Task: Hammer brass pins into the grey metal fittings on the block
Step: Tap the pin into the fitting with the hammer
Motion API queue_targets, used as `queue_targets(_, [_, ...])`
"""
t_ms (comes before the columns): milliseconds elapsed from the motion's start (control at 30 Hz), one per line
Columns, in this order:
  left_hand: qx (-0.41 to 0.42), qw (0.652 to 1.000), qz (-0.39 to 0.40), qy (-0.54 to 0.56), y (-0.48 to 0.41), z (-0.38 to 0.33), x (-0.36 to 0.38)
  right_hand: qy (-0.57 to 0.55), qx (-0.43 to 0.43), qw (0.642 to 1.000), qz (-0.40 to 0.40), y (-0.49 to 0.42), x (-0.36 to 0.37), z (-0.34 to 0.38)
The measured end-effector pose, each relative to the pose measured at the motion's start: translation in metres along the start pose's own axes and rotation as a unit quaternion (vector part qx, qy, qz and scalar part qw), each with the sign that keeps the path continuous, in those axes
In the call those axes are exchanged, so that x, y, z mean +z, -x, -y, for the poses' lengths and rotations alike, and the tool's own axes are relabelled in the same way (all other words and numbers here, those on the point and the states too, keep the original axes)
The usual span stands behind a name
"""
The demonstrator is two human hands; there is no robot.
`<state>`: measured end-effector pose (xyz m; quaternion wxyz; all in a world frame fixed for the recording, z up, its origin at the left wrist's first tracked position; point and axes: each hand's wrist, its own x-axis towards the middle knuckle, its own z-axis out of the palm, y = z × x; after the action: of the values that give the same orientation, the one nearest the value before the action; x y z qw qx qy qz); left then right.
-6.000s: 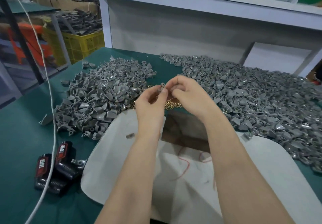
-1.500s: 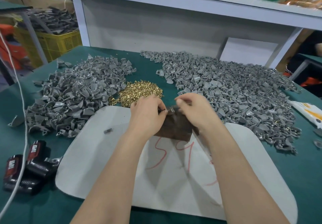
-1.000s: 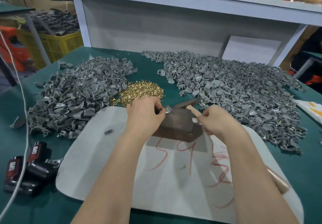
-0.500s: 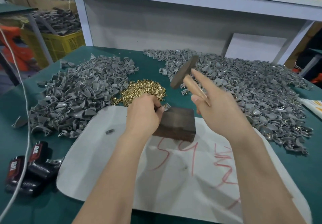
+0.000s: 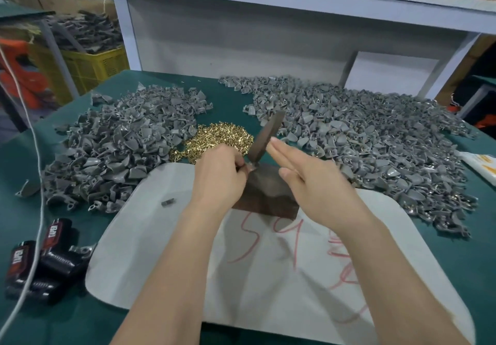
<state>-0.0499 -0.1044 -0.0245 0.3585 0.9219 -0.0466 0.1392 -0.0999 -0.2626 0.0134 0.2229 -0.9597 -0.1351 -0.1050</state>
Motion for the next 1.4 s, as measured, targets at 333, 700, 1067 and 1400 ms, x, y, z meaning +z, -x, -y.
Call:
queue_targets(333, [-0.006, 1.0, -0.003, 0.018, 0.001, 0.0, -0.001, -0.011, 0.001, 1.0, -0.003, 0.003, 0.004, 0.002])
queue_targets(700, [-0.018, 1.0, 0.006, -0.01, -0.001, -0.003, -0.002, -0.069, 0.032, 0.997, -0.022, -0.008, 0.001, -0.012])
queue_targets(1067, [-0.011, 1.0, -0.005, 0.019, 0.001, -0.006, -0.002, -0.005, 0.247, 0.969, -0.022, -0.033, 0.035, -0.062])
queue_targets(1400, [-0.01, 0.994, -0.001, 0.104, 0.001, -0.008, -0.002, -0.112, 0.127, 0.978, -0.125, -0.03, 0.022, -0.029])
